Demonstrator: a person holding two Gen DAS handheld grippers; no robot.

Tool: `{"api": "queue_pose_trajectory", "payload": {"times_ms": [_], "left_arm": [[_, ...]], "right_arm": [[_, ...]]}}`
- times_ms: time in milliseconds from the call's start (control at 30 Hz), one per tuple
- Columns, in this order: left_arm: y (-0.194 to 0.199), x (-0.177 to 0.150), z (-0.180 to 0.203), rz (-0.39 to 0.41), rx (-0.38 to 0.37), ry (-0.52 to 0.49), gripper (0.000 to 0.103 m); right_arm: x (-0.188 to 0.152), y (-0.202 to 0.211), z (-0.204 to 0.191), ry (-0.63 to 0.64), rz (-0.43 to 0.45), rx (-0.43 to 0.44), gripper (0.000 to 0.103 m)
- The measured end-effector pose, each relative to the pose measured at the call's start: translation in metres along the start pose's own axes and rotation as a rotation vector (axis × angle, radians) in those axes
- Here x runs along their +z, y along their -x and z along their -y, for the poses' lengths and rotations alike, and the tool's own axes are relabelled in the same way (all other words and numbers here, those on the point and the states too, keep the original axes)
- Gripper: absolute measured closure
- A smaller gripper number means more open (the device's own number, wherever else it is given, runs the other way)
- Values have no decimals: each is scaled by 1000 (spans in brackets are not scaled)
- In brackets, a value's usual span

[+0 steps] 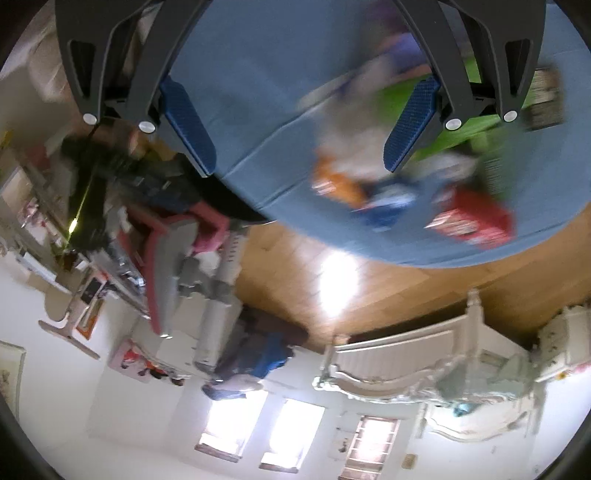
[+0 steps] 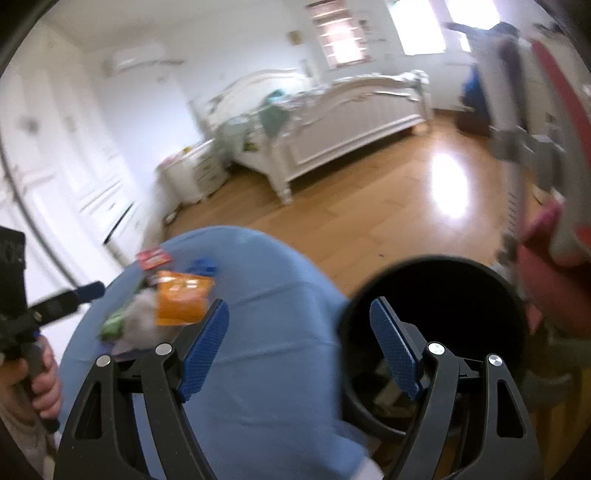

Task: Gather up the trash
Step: 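Grasp the green packet with the left gripper while the right grasps the red milk box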

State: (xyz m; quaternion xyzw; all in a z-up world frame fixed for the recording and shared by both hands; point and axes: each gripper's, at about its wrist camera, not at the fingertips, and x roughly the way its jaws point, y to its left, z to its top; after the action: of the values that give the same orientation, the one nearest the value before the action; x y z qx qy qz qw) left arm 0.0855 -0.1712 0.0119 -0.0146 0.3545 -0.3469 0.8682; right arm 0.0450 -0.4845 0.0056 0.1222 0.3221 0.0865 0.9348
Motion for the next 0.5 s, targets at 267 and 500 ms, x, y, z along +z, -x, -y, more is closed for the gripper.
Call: {"api": "queue_pose_trajectory", "payload": {"times_ms": [267, 500], "left_arm": [[18, -19, -76, -89, 89, -126, 12], [3, -28, -88, -174, 29, -273, 12]], "right_arm": [[51, -68, -114, 175, -133, 221, 18], [84, -153, -189, 338, -284, 251, 18]]}}
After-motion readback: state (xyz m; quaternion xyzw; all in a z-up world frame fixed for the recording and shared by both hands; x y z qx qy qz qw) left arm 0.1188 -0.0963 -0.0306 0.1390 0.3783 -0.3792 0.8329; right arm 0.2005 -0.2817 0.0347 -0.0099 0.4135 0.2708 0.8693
